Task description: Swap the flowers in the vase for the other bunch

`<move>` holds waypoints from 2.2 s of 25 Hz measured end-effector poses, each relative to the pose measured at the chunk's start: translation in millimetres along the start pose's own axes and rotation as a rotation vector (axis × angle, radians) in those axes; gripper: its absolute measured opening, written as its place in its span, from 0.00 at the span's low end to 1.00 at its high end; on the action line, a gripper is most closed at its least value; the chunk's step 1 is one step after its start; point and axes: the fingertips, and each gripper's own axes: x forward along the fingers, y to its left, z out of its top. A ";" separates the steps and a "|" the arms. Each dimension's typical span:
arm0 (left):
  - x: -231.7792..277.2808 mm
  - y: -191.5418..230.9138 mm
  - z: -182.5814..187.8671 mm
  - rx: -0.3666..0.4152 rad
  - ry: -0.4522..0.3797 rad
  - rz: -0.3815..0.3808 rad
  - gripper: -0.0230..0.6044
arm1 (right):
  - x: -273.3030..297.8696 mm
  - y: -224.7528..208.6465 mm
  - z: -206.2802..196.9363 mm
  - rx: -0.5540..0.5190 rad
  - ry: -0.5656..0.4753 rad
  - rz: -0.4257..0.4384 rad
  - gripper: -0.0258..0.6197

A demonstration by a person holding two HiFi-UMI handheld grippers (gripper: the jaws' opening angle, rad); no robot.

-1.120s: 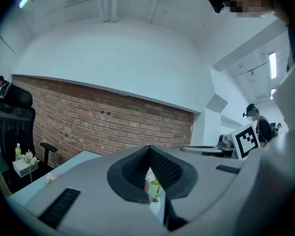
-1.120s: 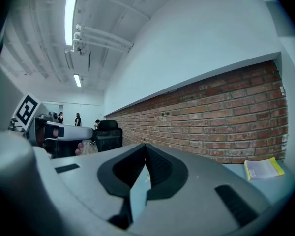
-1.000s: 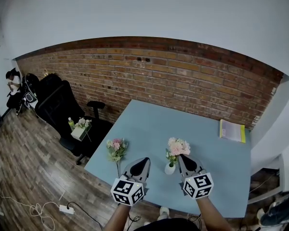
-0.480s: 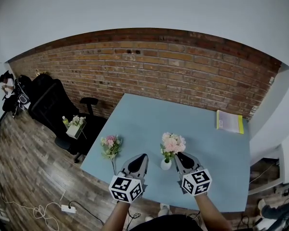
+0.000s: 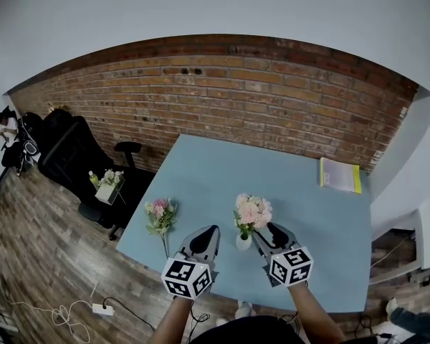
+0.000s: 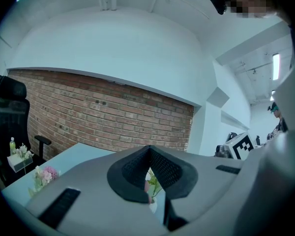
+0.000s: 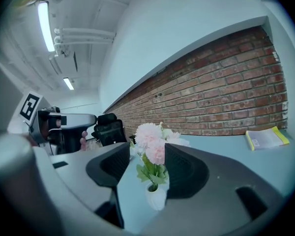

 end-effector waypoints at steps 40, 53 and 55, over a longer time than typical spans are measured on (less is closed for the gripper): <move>13.8 18.6 2.0 -0.050 0.004 0.040 0.04 | 57.3 -26.4 -62.5 0.137 0.167 0.005 0.87; 17.5 39.1 0.4 -0.037 0.021 0.085 0.04 | 88.5 -30.8 -71.5 0.182 0.212 0.029 0.87; 18.2 42.4 1.0 -0.036 0.021 0.090 0.04 | 92.1 -31.7 -72.4 0.189 0.216 0.030 0.87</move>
